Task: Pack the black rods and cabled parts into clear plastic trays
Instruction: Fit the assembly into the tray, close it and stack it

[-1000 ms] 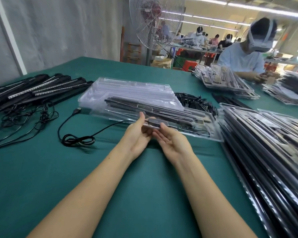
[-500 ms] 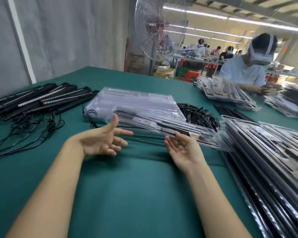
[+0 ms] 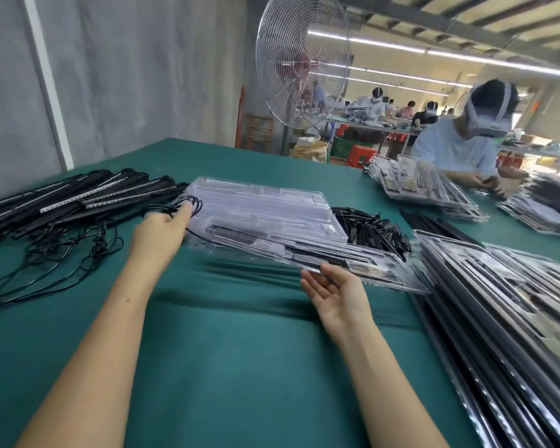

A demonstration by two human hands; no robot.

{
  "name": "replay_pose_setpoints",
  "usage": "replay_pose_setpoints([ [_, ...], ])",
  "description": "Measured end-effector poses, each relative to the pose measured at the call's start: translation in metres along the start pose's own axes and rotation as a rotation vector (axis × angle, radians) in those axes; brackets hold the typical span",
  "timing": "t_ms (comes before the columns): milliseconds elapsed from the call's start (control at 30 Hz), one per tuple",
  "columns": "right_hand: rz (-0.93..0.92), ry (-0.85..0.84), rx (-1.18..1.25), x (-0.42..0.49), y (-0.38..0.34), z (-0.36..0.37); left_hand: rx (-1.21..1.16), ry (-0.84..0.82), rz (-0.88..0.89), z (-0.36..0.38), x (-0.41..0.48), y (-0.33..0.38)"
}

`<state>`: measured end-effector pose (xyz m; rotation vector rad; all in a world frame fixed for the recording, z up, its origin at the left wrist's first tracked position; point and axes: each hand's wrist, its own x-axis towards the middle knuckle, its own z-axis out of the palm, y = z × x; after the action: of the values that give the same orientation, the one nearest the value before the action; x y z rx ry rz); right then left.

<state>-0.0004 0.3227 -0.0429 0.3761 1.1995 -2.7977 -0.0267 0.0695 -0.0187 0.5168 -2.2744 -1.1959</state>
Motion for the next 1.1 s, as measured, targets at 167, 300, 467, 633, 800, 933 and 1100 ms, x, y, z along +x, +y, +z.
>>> replay_pose_setpoints([
  [167, -0.017, -0.01, -0.048, -0.001, 0.002, 0.0, -0.624, -0.281, -0.378, 0.006, -0.003, -0.016],
  [300, -0.085, -0.03, -0.09, -0.001, -0.004, 0.001, -0.556, -0.236, -0.422, 0.013, 0.0, -0.023],
  [467, -0.198, -0.054, -0.079, -0.008, -0.005, 0.01, -0.83, -0.073, -0.415, 0.023, -0.006, -0.018],
  [633, -0.173, -0.029, 0.008, -0.008, -0.011, 0.007, -0.9, -0.196, -0.327, 0.027, -0.01, -0.023],
  [800, -0.168, -0.05, -0.074, -0.008, -0.014, 0.004, -1.04, -0.31, -0.51, 0.031, -0.004, -0.03],
  [933, -0.195, -0.035, -0.068, -0.008, -0.017, 0.004, -1.232, -0.562, -0.692, 0.018, -0.002, -0.03],
  [1100, -0.32, -0.072, -0.121, -0.009, -0.026, 0.009, -0.352, -1.089, -0.491, -0.02, 0.004, -0.035],
])
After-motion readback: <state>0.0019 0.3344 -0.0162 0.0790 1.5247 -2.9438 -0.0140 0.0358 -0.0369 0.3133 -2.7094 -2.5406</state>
